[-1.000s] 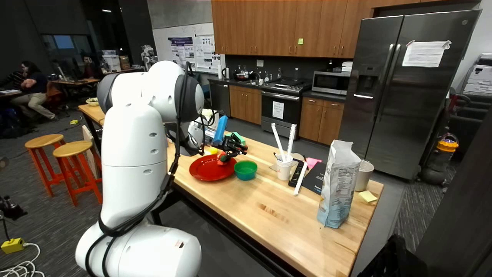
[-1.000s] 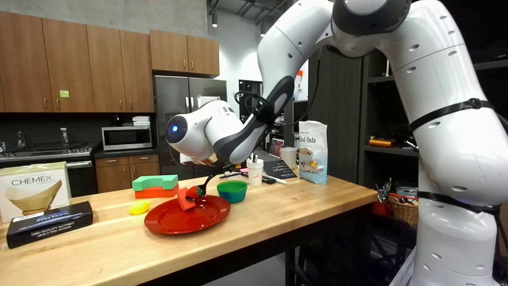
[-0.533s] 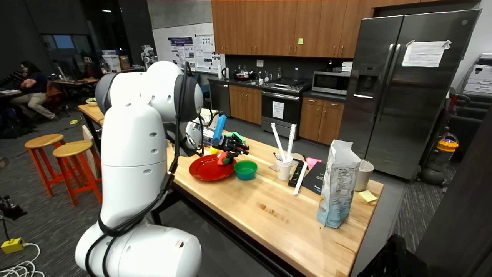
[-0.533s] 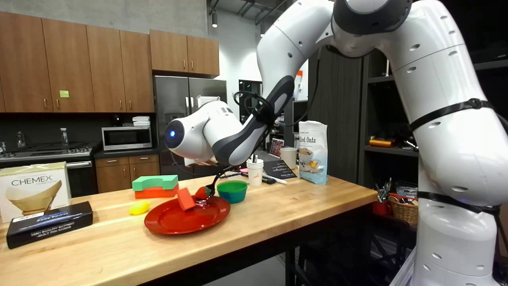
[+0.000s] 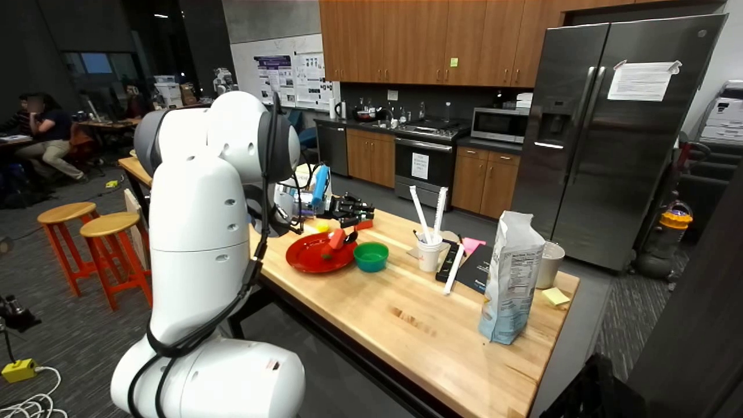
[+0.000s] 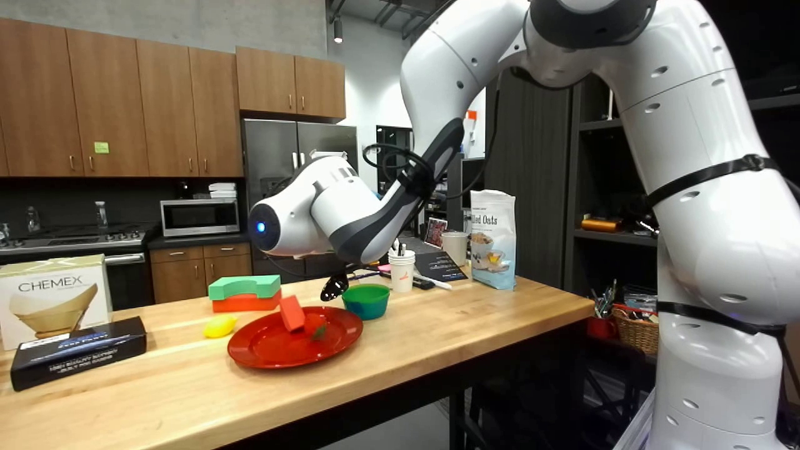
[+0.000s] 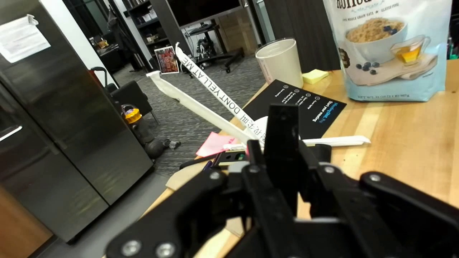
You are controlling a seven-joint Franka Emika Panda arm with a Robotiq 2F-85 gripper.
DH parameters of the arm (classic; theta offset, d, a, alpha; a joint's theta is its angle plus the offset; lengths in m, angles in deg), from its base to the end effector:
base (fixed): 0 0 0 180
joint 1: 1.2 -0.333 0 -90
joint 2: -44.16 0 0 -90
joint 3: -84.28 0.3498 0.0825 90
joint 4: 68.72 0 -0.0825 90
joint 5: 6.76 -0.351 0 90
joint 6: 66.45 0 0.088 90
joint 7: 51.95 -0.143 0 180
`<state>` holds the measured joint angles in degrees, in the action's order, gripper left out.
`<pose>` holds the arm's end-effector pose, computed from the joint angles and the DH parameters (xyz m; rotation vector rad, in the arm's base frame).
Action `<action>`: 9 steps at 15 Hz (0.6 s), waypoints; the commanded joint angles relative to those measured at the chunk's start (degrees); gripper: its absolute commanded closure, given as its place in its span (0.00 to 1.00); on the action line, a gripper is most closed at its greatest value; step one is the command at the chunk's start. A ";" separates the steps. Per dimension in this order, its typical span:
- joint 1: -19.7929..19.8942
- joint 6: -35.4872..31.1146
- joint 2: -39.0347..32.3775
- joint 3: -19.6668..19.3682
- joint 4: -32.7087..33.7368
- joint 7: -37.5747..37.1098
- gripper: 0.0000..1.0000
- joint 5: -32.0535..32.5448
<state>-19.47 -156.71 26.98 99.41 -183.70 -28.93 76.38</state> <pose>0.5429 0.1751 0.3906 1.2085 1.2843 -0.4696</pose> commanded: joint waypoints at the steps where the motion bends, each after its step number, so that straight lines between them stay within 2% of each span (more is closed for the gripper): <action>1: 0.14 1.61 1.55 0.69 -1.49 1.69 0.94 0.39; 5: 1.66 -0.55 1.63 1.12 -1.27 3.58 0.94 -5.99; 9: 4.09 -6.09 2.06 1.09 -1.14 6.01 0.94 -16.23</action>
<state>-18.05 -158.57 27.03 99.91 -183.96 -25.67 66.08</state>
